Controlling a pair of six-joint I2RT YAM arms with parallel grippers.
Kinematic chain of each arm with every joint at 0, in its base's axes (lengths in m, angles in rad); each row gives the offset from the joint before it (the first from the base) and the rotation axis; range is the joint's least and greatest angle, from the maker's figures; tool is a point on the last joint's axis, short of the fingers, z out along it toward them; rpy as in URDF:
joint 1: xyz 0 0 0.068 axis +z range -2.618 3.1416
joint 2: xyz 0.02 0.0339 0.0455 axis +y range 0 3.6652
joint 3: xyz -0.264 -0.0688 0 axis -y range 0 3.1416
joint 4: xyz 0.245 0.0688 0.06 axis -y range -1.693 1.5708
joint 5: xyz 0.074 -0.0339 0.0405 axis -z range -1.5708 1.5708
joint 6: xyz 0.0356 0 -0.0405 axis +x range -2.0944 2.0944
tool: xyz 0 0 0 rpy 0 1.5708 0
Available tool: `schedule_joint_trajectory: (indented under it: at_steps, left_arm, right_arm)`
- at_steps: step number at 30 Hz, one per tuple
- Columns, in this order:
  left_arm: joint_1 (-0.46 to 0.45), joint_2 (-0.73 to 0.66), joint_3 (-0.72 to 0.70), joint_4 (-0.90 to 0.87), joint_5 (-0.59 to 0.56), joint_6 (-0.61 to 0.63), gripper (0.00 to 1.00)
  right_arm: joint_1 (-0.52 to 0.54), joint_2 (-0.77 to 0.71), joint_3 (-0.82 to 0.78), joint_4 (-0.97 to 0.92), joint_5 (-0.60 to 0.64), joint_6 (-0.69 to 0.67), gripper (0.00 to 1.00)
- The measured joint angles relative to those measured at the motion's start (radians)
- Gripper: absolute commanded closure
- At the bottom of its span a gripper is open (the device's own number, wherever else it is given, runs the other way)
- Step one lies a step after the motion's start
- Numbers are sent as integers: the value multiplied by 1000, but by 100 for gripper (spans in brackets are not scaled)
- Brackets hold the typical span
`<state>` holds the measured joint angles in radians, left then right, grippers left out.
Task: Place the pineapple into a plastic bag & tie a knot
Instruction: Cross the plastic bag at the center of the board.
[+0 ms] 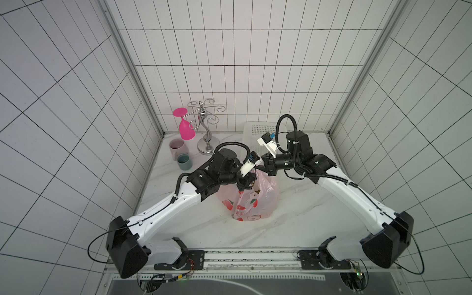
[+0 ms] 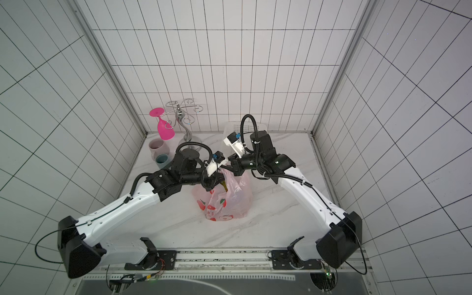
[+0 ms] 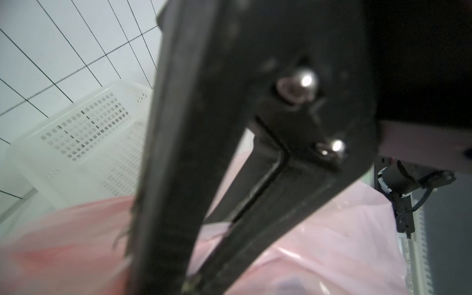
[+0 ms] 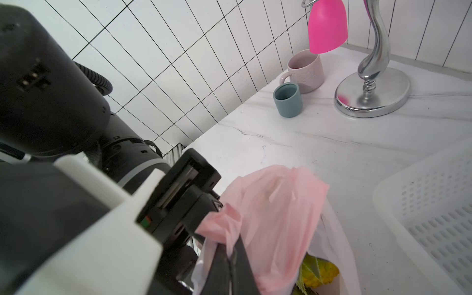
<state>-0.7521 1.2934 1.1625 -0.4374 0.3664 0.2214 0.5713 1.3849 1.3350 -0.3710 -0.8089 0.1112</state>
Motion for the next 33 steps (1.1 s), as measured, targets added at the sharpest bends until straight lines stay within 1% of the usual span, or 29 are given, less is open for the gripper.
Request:
schedule_joint_trajectory:
  at_steps: [1,3,4,6,7,9,13,18,23,28,33]
  left_arm:
    - [0,-2,5,-12,-1,8,62]
    - [0,-6,12,-37,0,21,54]
    - [0,-10,12,-45,2,26,52]
    - [0,-20,14,-62,8,33,51]
    - [1,-26,16,-71,15,35,48]
    - [9,-37,22,-84,39,32,46]
    - [56,-55,29,-87,138,11,43]
    - [87,-53,29,-83,235,-29,43]
    - [94,-37,24,-51,284,-82,44]
    - [95,-37,-39,75,312,-162,49]
    - [95,-41,-112,255,315,-249,59]
  right_arm:
    - [0,0,0,-6,1,-5,100]
    - [0,0,0,-24,6,-21,100]
    - [0,0,0,-31,7,-27,100]
    - [0,0,0,-40,7,-42,100]
    - [0,0,0,-41,6,-48,100]
    - [0,-2,0,-40,5,-53,100]
    - [2,-8,0,-20,-10,-57,100]
    - [23,-9,0,2,-11,-61,100]
    - [28,-4,0,41,-22,-38,100]
    - [40,8,0,121,-50,14,100]
    - [58,13,0,175,-84,61,100]
